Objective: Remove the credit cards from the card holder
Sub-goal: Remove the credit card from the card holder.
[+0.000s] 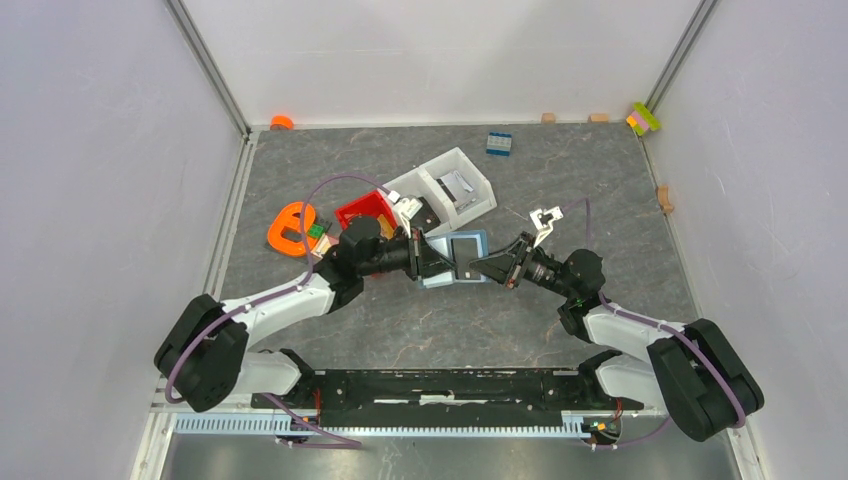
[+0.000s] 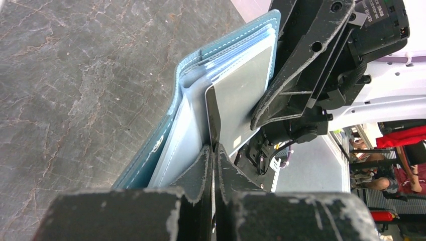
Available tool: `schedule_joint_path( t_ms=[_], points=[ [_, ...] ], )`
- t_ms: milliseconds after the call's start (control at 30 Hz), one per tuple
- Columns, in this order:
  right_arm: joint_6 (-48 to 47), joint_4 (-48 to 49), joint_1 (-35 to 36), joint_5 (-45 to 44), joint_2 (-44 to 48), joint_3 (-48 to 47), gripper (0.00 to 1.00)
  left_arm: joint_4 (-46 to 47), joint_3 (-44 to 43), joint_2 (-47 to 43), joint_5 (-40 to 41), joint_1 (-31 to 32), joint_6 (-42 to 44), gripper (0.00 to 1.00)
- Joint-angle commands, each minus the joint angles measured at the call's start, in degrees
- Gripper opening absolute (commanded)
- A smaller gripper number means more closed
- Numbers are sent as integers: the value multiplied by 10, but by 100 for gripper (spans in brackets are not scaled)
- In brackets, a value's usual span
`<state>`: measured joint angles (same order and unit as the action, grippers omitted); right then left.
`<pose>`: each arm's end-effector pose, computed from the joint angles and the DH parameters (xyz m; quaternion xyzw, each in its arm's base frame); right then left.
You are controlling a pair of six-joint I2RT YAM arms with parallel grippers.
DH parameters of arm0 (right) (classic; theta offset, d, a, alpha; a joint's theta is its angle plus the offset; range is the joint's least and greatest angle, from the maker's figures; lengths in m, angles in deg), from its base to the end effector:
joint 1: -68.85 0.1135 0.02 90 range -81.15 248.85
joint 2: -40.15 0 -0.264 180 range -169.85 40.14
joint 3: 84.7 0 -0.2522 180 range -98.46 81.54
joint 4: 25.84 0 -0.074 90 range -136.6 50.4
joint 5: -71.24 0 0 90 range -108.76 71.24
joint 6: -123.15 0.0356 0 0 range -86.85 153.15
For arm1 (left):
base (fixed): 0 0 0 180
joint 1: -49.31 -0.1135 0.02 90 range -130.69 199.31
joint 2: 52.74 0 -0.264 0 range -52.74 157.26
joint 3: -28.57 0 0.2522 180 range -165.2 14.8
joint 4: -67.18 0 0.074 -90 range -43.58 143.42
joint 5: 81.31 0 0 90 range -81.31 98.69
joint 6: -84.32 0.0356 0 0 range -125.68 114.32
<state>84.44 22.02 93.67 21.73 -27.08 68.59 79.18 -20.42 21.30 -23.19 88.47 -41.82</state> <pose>0.1807 0.1090 0.2060 -0.1111 0.6626 0.6142 0.4139 0.2032 -0.1898 0.2370 0.1906 0.7480 -0.5357 0.3423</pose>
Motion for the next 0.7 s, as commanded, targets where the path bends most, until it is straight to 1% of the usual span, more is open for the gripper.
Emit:
schedule_joint_path(
  t_ms=[0, 67, 200, 267, 400, 467, 500, 667],
  points=[
    [-3, 31, 5, 15, 13, -8, 24, -18, 1, -9, 48, -15, -8, 2],
    [-5, 28, 6, 13, 13, -8, 25, -21, 1, -5, 49, -21, -12, 2],
    [-9, 20, 5, 11, 14, -9, 22, -19, 2, -2, 44, -27, -18, 2],
    [-12, 16, 6, 10, 16, -9, 15, -19, 3, -3, 45, -28, -19, 2],
    [-21, -1, 4, 5, 17, -11, 8, 10, 10, -4, 24, -29, -28, 2],
    [-21, -1, 5, 5, 18, -11, 5, 49, 17, 3, -5, -29, -42, 8],
    [-20, -1, 4, 5, 18, -11, 2, 63, 18, 6, -18, -29, -47, 15],
    [-14, 6, 5, 8, 19, -10, 0, 75, 19, 13, -28, -29, -52, 42]
  ],
)
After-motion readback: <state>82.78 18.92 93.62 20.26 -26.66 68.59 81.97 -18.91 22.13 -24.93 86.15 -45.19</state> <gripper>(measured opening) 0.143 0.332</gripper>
